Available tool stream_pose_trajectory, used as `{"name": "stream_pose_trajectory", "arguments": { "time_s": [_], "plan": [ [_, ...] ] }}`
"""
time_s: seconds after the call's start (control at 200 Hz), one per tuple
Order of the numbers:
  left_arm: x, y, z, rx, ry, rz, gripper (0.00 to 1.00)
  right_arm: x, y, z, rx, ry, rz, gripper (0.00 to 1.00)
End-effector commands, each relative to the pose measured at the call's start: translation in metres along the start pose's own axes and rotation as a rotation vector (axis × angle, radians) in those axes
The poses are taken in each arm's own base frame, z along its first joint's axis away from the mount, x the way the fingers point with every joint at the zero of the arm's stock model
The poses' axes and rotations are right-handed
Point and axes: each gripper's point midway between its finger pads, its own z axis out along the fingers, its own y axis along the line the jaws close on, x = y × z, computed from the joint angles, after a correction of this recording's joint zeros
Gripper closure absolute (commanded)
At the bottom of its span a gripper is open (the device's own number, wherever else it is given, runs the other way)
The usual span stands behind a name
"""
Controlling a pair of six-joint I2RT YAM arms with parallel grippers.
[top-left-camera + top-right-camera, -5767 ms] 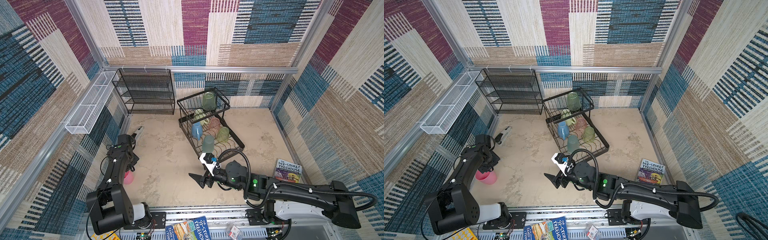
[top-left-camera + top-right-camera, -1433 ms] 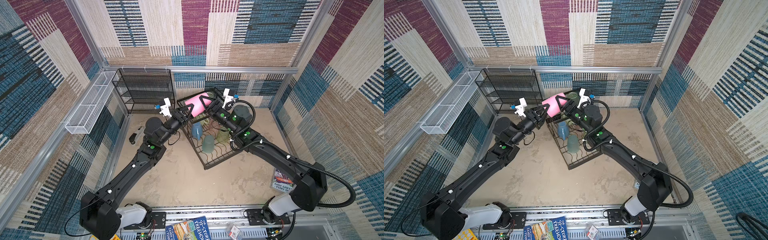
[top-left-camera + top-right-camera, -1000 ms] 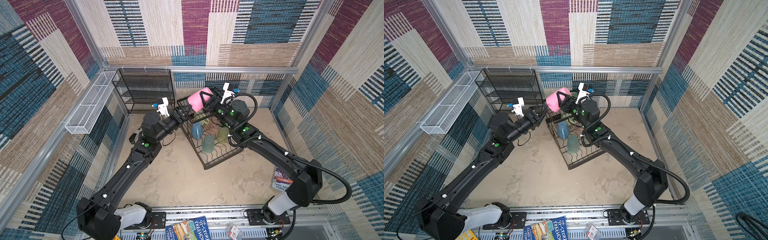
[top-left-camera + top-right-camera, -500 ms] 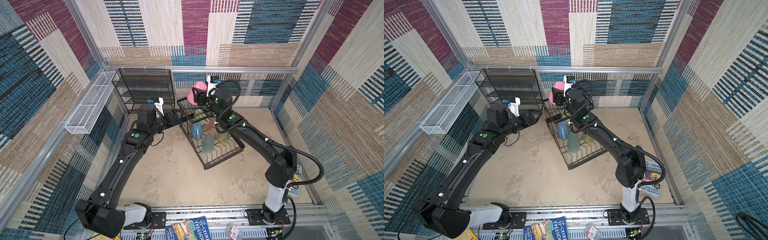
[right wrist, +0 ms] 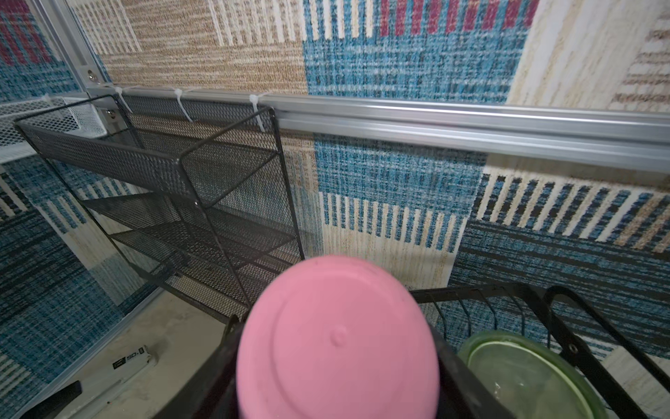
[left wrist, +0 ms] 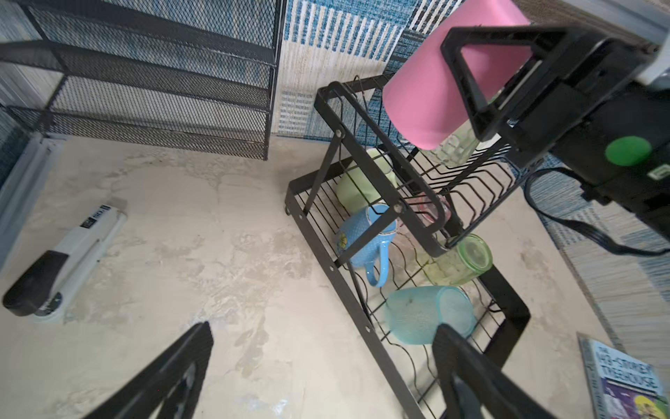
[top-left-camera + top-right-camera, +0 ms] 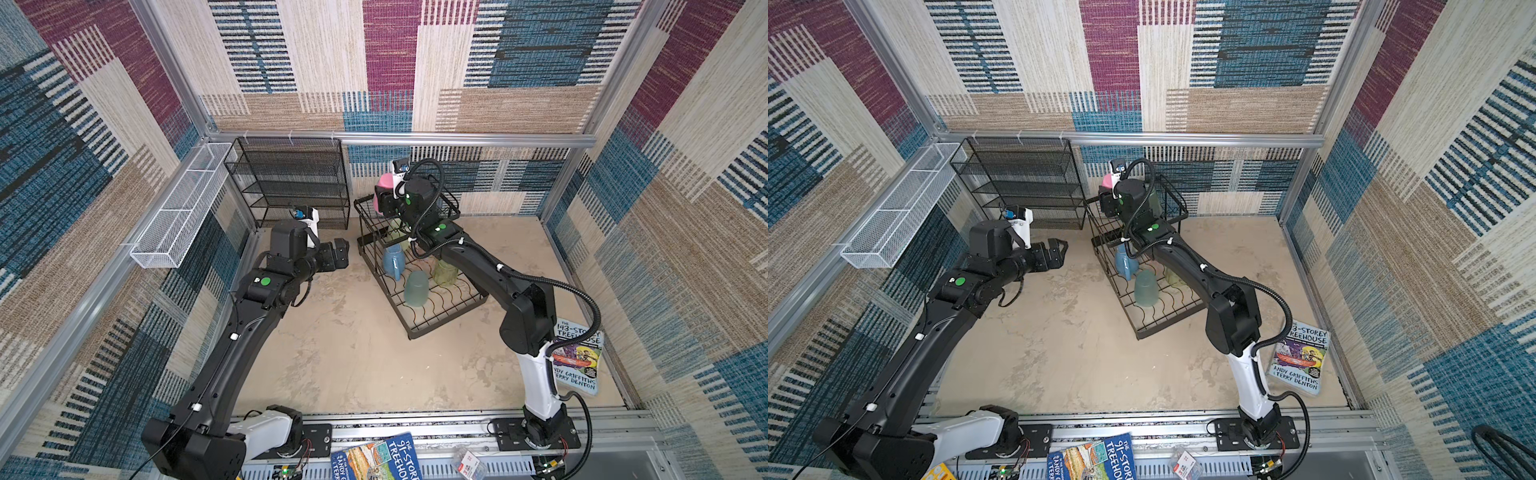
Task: Load cups into a dish rack
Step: Place the cup upside down at the dish rack.
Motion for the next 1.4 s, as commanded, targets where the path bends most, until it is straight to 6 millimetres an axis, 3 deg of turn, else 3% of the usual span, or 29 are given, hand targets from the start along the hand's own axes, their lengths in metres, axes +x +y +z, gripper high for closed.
{"name": "stream_pose_trajectory", "arguments": {
  "time_s": [0.0,0.421,0.631,0.796,1.002,1.392],
  "plan": [
    [-0.005,0.007,-0.002,-0.03,-0.038,0.043,0.02,0.007,-0.001,0.003,0.031,0.012,-0.044,0.42],
    [-0.008,0.025,-0.006,-0.028,-0.078,-0.026,0.03,0.045,0.004,0.006,0.046,0.076,-0.073,0.41],
    [-0.009,0.033,-0.006,-0.039,-0.084,-0.047,0.03,0.057,0.003,0.005,0.05,0.099,-0.077,0.36],
    [-0.01,0.038,-0.006,-0.045,-0.092,-0.059,0.03,0.055,0.003,0.002,0.047,0.096,-0.079,0.24],
    [-0.01,0.041,-0.007,-0.048,-0.098,-0.073,0.03,0.038,0.005,-0.003,0.035,0.065,-0.072,0.11],
    [-0.01,0.047,-0.007,-0.055,-0.104,-0.089,0.03,0.011,0.012,-0.01,0.011,0.024,-0.063,0.02]
  ]
}}
